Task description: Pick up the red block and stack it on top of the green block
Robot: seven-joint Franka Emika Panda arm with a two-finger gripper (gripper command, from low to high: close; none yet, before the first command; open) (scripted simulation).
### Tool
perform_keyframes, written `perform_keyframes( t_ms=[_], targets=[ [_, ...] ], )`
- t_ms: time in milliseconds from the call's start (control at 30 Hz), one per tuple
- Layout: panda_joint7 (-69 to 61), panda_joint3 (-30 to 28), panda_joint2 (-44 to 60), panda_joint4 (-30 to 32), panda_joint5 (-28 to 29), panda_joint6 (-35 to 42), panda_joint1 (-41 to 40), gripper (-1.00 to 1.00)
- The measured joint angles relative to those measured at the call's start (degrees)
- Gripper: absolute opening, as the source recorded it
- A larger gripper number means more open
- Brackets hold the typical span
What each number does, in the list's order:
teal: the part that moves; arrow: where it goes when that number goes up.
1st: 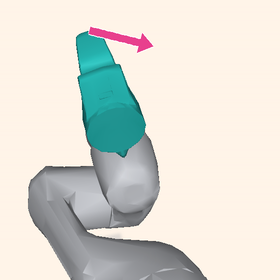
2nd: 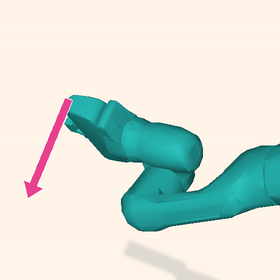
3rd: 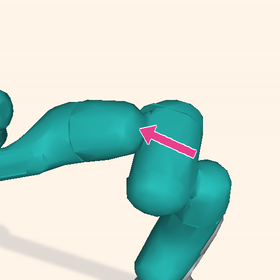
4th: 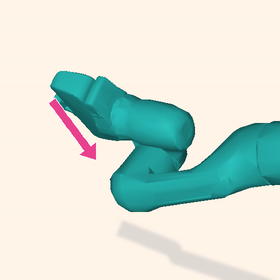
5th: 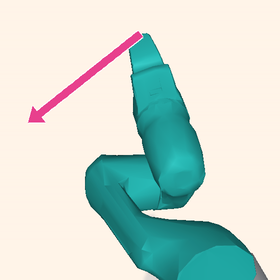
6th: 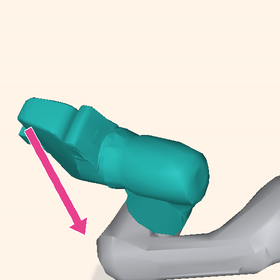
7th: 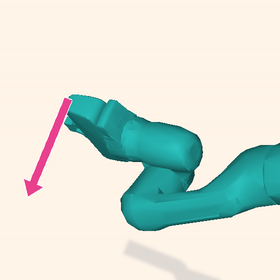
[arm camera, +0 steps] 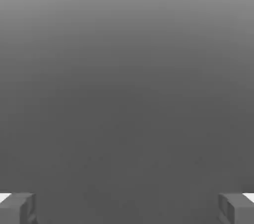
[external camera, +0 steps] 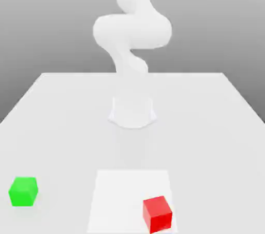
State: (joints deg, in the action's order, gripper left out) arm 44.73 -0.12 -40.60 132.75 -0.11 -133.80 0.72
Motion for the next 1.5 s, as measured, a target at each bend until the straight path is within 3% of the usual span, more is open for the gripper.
perform_keyframes(
  t_ms=[800,967,1000,1233,1400,1500],
  targets=[
    [-9.61,1.05,50.20,9.27,0.30,-19.42,4.75,0.00],
    [-9.46,0.97,60.58,8.32,1.03,-27.28,4.88,0.00],
    [-9.42,0.92,62.05,8.11,1.09,-28.51,4.92,-1.00],
    [-9.34,0.97,62.11,8.10,1.17,-28.54,4.87,-1.00],
    [-9.67,1.07,53.36,9.45,0.67,-21.12,4.32,-1.00],
    [-9.60,-2.96,51.36,9.53,-0.31,-19.09,0.10,-1.00]
  ],
)
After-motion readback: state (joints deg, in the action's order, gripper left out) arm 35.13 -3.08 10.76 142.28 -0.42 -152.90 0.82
